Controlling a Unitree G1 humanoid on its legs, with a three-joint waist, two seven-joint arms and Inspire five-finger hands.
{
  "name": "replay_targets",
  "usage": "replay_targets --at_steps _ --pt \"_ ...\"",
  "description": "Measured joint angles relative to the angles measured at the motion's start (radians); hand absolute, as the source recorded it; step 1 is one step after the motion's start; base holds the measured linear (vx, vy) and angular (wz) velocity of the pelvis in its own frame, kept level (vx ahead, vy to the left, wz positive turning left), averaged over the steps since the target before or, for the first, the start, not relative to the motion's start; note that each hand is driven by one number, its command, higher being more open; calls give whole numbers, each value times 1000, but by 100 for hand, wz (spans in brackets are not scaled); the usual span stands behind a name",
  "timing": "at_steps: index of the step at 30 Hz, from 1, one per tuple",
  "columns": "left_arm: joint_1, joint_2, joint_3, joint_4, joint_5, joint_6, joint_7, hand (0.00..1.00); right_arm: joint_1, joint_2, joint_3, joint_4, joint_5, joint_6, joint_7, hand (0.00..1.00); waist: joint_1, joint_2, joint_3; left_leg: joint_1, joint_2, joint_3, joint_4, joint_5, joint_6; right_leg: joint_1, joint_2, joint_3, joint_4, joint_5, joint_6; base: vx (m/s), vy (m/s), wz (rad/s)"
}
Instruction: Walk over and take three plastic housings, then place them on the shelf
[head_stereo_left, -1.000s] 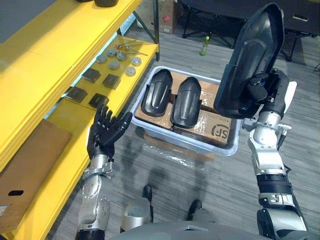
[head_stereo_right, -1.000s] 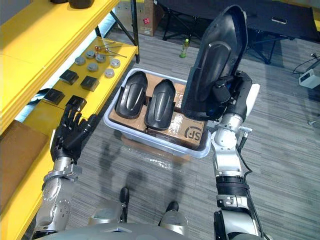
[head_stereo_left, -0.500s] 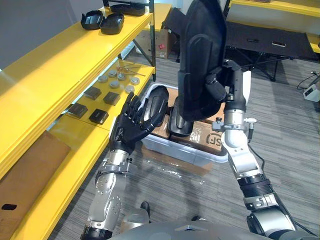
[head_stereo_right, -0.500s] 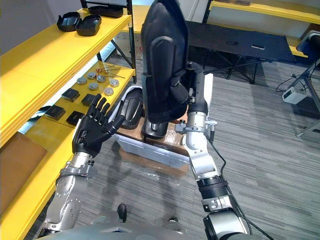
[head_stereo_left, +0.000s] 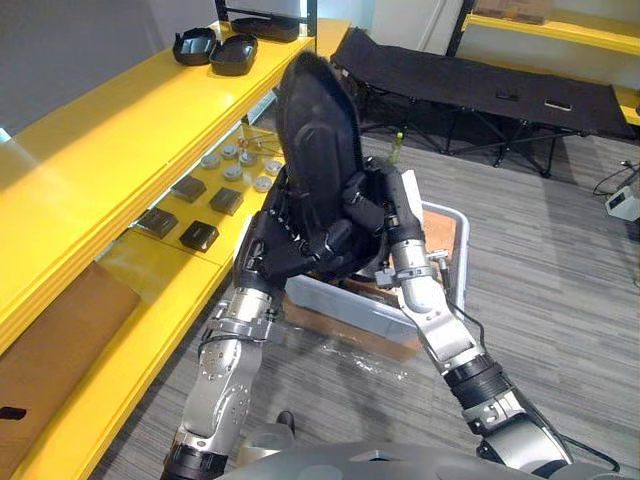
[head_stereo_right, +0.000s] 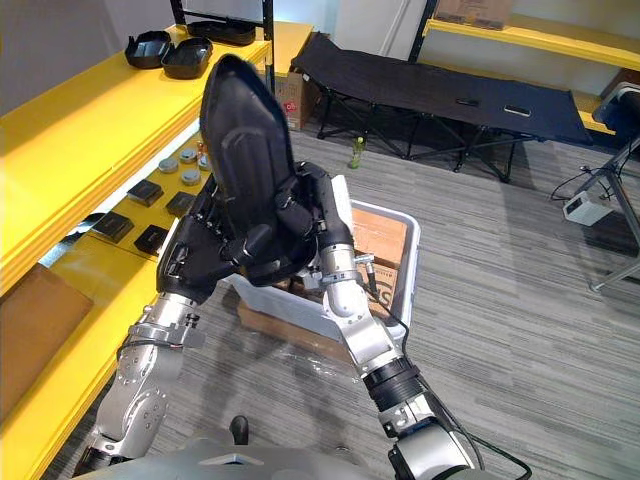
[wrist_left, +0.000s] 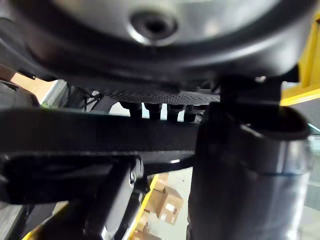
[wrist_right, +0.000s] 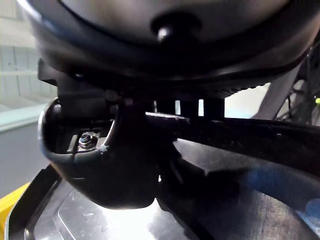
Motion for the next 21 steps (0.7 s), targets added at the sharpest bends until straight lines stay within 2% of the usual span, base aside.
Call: replay_targets --at_steps 9,16,18,19,21 --pt "0 6 7 1 -2 49 26 100 1 20 50 42 6 -27 11 0 -2 3 -21 1 -9 -9 -23 16 4 2 -4 -18 -11 2 2 -3 4 3" --pt "7 7 7 1 54 127 111 100 2 20 106 46 7 -41 7 0 0 3 -31 2 -9 -16 -26 22 3 3 -4 -22 -12 2 2 1 1 1" --pt "15 6 5 1 54 127 129 100 2 20 110 46 7 -41 10 0 1 3 -31 5 -9 -18 -36 27 2 2 -3 -24 -13 2 2 0 0 0" --pt "17 5 3 1 52 124 157 0 2 20 114 46 7 -42 11 0 5 3 -31 6 -9 -21 -38 29 2 3 -2 -25 -13 2 2 0 0 0" --pt "25 1 5 1 29 119 198 0 2 23 121 46 9 -42 10 0 11 3 -31 12 -9 -22 -40 29 2 3 -1 -25 -15 2 2 0 0 0"
